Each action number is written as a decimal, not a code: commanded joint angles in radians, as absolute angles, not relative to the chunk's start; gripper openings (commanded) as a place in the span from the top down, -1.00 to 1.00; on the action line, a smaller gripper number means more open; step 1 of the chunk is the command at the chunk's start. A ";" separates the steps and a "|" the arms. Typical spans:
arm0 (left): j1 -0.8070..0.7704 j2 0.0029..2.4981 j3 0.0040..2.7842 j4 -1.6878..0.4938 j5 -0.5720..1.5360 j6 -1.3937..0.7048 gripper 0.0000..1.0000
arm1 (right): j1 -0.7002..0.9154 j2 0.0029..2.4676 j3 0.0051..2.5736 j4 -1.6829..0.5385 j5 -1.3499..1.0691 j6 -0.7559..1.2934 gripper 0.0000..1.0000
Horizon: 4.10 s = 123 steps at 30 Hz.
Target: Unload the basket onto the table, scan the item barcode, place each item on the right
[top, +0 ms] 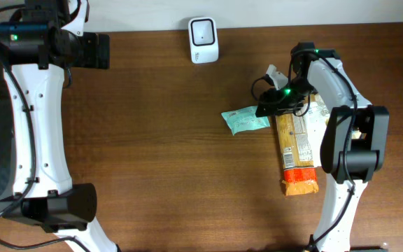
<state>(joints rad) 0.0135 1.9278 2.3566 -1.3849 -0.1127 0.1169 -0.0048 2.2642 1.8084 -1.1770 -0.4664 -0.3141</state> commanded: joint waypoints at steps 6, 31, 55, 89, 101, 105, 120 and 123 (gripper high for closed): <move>0.014 1.910 2.363 -1.382 -0.110 0.133 -0.98 | 0.006 2.286 1.625 -0.918 -0.660 -0.222 -0.08; 0.014 1.910 2.363 -1.382 -0.110 0.133 -0.98 | 0.006 1.681 1.616 -0.947 -0.945 -0.389 0.92; 0.014 1.910 2.363 -1.382 -0.110 0.133 -0.98 | 0.491 2.101 1.739 0.105 0.693 -0.990 0.92; 0.014 1.910 2.363 -1.382 -0.110 0.133 -0.98 | 0.476 1.743 1.739 -0.426 0.435 -0.044 0.92; 0.014 1.910 2.363 -1.382 -0.110 0.133 -0.98 | -0.121 1.558 1.542 -1.219 0.209 0.384 0.92; 0.014 1.910 2.363 -1.382 -0.110 0.133 -0.98 | -0.191 1.580 1.317 -0.999 0.142 0.379 0.35; 0.014 1.910 2.363 -1.382 -0.110 0.133 -0.98 | 0.016 1.159 1.835 -1.445 -0.105 0.154 -0.97; 0.014 1.910 2.363 -1.382 -0.110 0.133 -0.98 | 0.015 1.087 1.835 -1.497 -0.086 0.153 -0.97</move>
<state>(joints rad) 0.0135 1.9278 2.3562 -1.3846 -0.1127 0.1169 0.0067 1.1122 1.8271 -1.4746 -0.0956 0.1574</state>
